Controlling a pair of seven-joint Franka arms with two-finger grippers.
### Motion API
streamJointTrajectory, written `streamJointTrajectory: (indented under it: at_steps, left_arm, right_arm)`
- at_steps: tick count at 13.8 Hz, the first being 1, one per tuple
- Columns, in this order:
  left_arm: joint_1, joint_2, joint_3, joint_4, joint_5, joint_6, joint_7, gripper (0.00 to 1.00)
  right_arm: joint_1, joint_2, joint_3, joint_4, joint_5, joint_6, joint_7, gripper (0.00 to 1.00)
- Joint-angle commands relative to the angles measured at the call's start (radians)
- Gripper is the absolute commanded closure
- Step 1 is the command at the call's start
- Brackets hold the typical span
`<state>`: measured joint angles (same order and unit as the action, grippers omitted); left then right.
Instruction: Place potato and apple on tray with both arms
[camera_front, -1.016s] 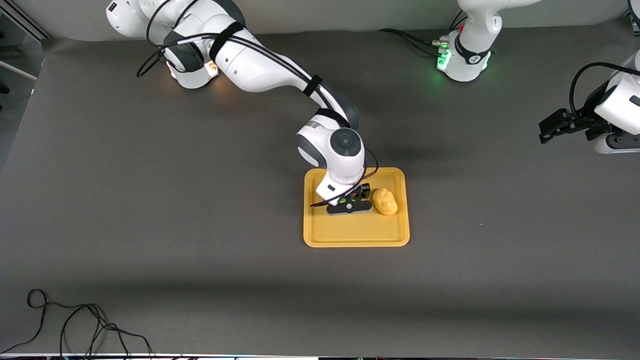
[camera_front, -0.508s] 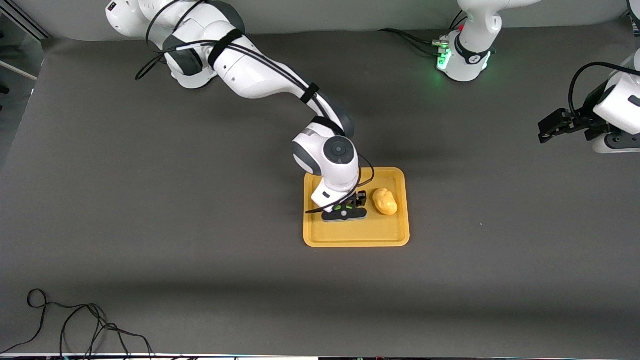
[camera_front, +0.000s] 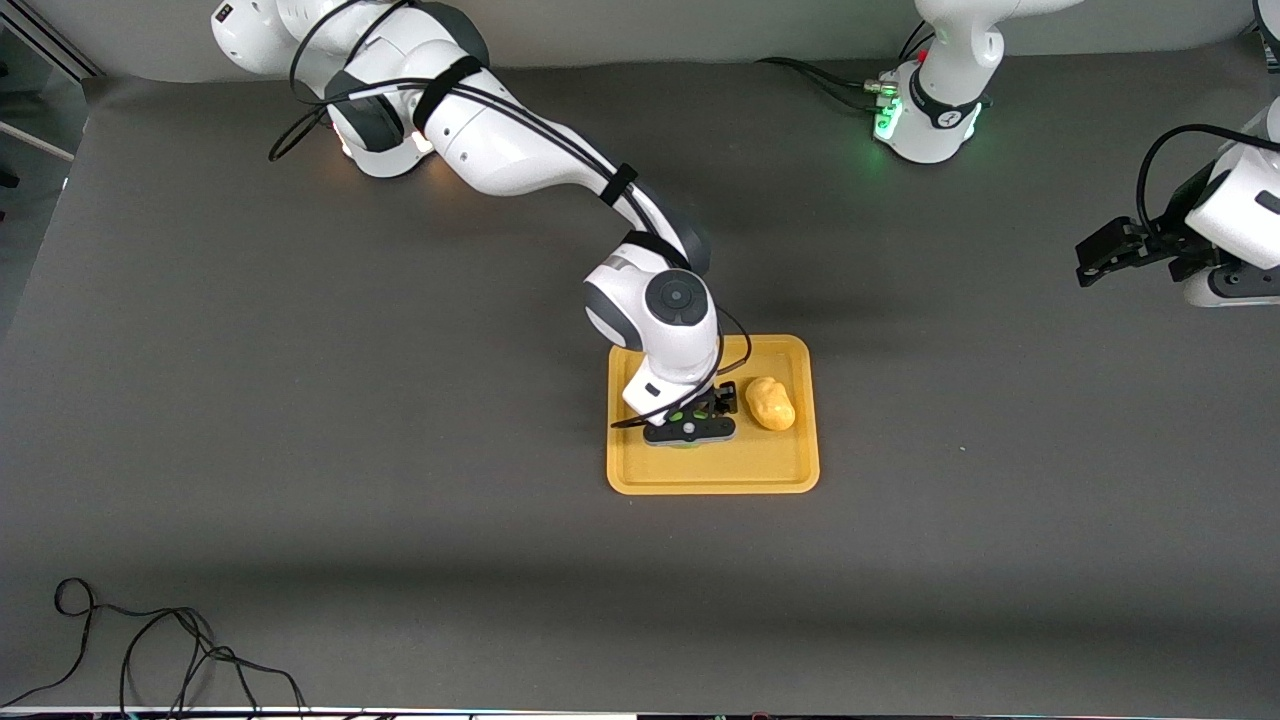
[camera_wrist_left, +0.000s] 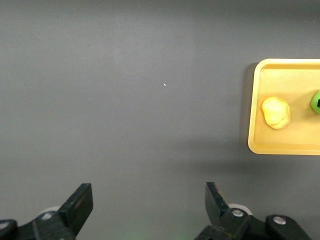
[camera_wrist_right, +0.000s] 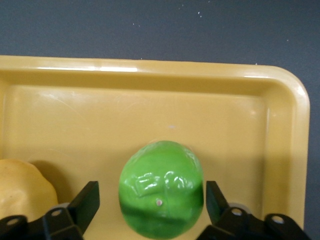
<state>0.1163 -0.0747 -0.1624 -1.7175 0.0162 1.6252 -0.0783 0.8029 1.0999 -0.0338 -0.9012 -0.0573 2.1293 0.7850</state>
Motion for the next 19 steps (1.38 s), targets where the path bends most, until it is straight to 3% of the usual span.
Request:
streamJointTrajectory:
  at_steps: [1, 6, 10, 15, 19]
  left_arm:
    - [-0.001, 0.0, -0.002, 0.006, 0.005, -0.001, 0.012, 0.0]
    - [0.002, 0.0, 0.0, 0.004, 0.005, -0.002, 0.014, 0.0]
    - [0.002, 0.0, 0.0, 0.006, 0.005, -0.002, 0.014, 0.0]
    - [0.003, 0.001, 0.001, 0.004, 0.005, -0.004, 0.014, 0.0]
    - [0.002, 0.0, 0.001, 0.006, 0.005, -0.005, 0.014, 0.0]
  right_arm:
    - [0.001, -0.082, 0.003, 0.011, -0.015, -0.124, 0.027, 0.0]
    - [-0.06, -0.29, -0.005, 0.01, -0.012, -0.382, 0.011, 0.0]
    - [-0.161, -0.447, -0.008, -0.017, -0.019, -0.581, -0.168, 0.0]
    - [-0.362, -0.757, -0.008, -0.335, -0.007, -0.617, -0.406, 0.0]
    - [-0.54, -0.931, -0.001, -0.525, 0.048, -0.585, -0.576, 0.0]
